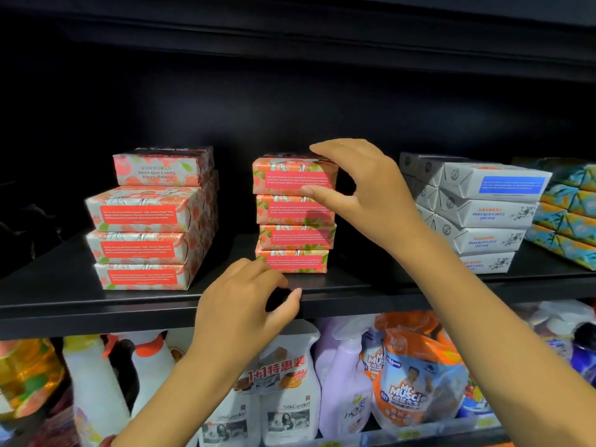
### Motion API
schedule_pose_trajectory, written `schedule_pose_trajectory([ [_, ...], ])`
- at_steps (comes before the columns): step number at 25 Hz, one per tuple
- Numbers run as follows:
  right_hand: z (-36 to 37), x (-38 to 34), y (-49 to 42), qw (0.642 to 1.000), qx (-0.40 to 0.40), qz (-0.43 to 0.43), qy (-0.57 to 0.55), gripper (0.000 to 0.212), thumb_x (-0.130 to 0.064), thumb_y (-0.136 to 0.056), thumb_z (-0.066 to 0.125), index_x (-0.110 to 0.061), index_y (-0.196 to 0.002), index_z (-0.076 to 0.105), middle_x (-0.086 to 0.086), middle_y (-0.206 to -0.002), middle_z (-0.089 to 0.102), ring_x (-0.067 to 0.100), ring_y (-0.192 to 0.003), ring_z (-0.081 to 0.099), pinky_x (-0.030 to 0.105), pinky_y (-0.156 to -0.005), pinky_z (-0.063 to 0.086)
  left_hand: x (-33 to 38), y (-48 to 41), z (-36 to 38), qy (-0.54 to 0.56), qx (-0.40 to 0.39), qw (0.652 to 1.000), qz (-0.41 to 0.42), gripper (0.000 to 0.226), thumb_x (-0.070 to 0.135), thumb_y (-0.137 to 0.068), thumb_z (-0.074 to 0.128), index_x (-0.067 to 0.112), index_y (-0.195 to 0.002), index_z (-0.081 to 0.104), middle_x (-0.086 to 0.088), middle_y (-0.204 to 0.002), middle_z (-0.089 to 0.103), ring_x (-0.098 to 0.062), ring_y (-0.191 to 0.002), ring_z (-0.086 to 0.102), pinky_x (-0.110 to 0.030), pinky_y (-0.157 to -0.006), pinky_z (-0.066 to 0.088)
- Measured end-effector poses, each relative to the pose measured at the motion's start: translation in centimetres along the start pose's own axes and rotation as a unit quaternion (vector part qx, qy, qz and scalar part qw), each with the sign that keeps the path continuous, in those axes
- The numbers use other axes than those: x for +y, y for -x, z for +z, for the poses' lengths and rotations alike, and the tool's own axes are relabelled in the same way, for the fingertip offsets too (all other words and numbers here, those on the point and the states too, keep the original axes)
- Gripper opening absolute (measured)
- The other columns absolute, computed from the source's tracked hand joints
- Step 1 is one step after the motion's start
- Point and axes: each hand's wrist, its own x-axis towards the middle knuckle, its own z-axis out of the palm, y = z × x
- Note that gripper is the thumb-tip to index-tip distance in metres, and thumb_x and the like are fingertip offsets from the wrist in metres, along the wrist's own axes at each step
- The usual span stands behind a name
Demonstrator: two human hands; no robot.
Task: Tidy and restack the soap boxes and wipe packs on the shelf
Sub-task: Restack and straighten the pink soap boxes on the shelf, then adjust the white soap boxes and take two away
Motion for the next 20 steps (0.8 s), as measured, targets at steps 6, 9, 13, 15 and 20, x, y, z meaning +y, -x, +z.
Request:
schedule_pose_trajectory([
  [6,-5.7,5.9,6.9,0.984,0.145,0.032,0.103,0.040,-0.030,-0.084,0.064,-0.006,-0.116,0.060,0.008,-0.114,0.063,0.025,-0.109,0.055,0.023,-0.093,0.037,4.6,-1.8,2.8,0.039,-0.036,0.996,0.075,0.032,0.038,-0.084,0.048,0.015,-0.080,0.070,0.004,-0.077,0.066,-0.018,-0.073,0.062,-0.032,-0.055,0.051],
  [9,-9.0,10.4,8.8,0.978,0.120,0.071,0.154,0.048,-0.028,-0.082,0.070,-0.004,-0.121,0.057,0.012,-0.121,0.059,0.029,-0.115,0.051,0.028,-0.101,0.033,6.9,-2.9,4.8,0.044,-0.053,0.994,0.082,0.033,0.039,-0.085,0.047,0.015,-0.082,0.069,0.004,-0.080,0.066,-0.019,-0.075,0.062,-0.032,-0.059,0.051],
  [13,-10.7,14.3,8.8,0.984,0.010,0.064,0.165,0.057,-0.031,-0.082,0.069,-0.006,-0.129,0.049,0.012,-0.132,0.052,0.031,-0.124,0.044,0.051,-0.107,0.029,9.8,-4.9,7.2,0.028,-0.070,0.997,0.035,0.029,0.037,-0.087,0.049,0.018,-0.087,0.070,0.006,-0.085,0.068,-0.020,-0.082,0.061,-0.033,-0.066,0.049],
  [15,-10.8,15.5,8.8,0.990,0.018,0.023,0.140,0.049,-0.025,-0.082,0.070,-0.006,-0.123,0.053,0.010,-0.122,0.056,0.031,-0.116,0.048,0.039,-0.107,0.029,11.0,-5.5,8.1,0.013,-0.068,0.998,-0.007,0.029,0.040,-0.086,0.047,0.023,-0.086,0.070,0.010,-0.086,0.068,-0.016,-0.084,0.060,-0.030,-0.064,0.048],
  [20,-10.2,15.9,9.2,0.992,0.095,-0.016,0.084,0.039,-0.011,-0.077,0.071,-0.003,-0.113,0.057,0.013,-0.109,0.056,0.025,-0.105,0.045,0.018,-0.087,0.028,11.6,-5.9,8.7,-0.006,-0.054,0.996,-0.071,0.035,0.052,-0.081,0.041,0.032,-0.079,0.069,0.019,-0.081,0.067,-0.006,-0.081,0.060,-0.022,-0.057,0.042],
])
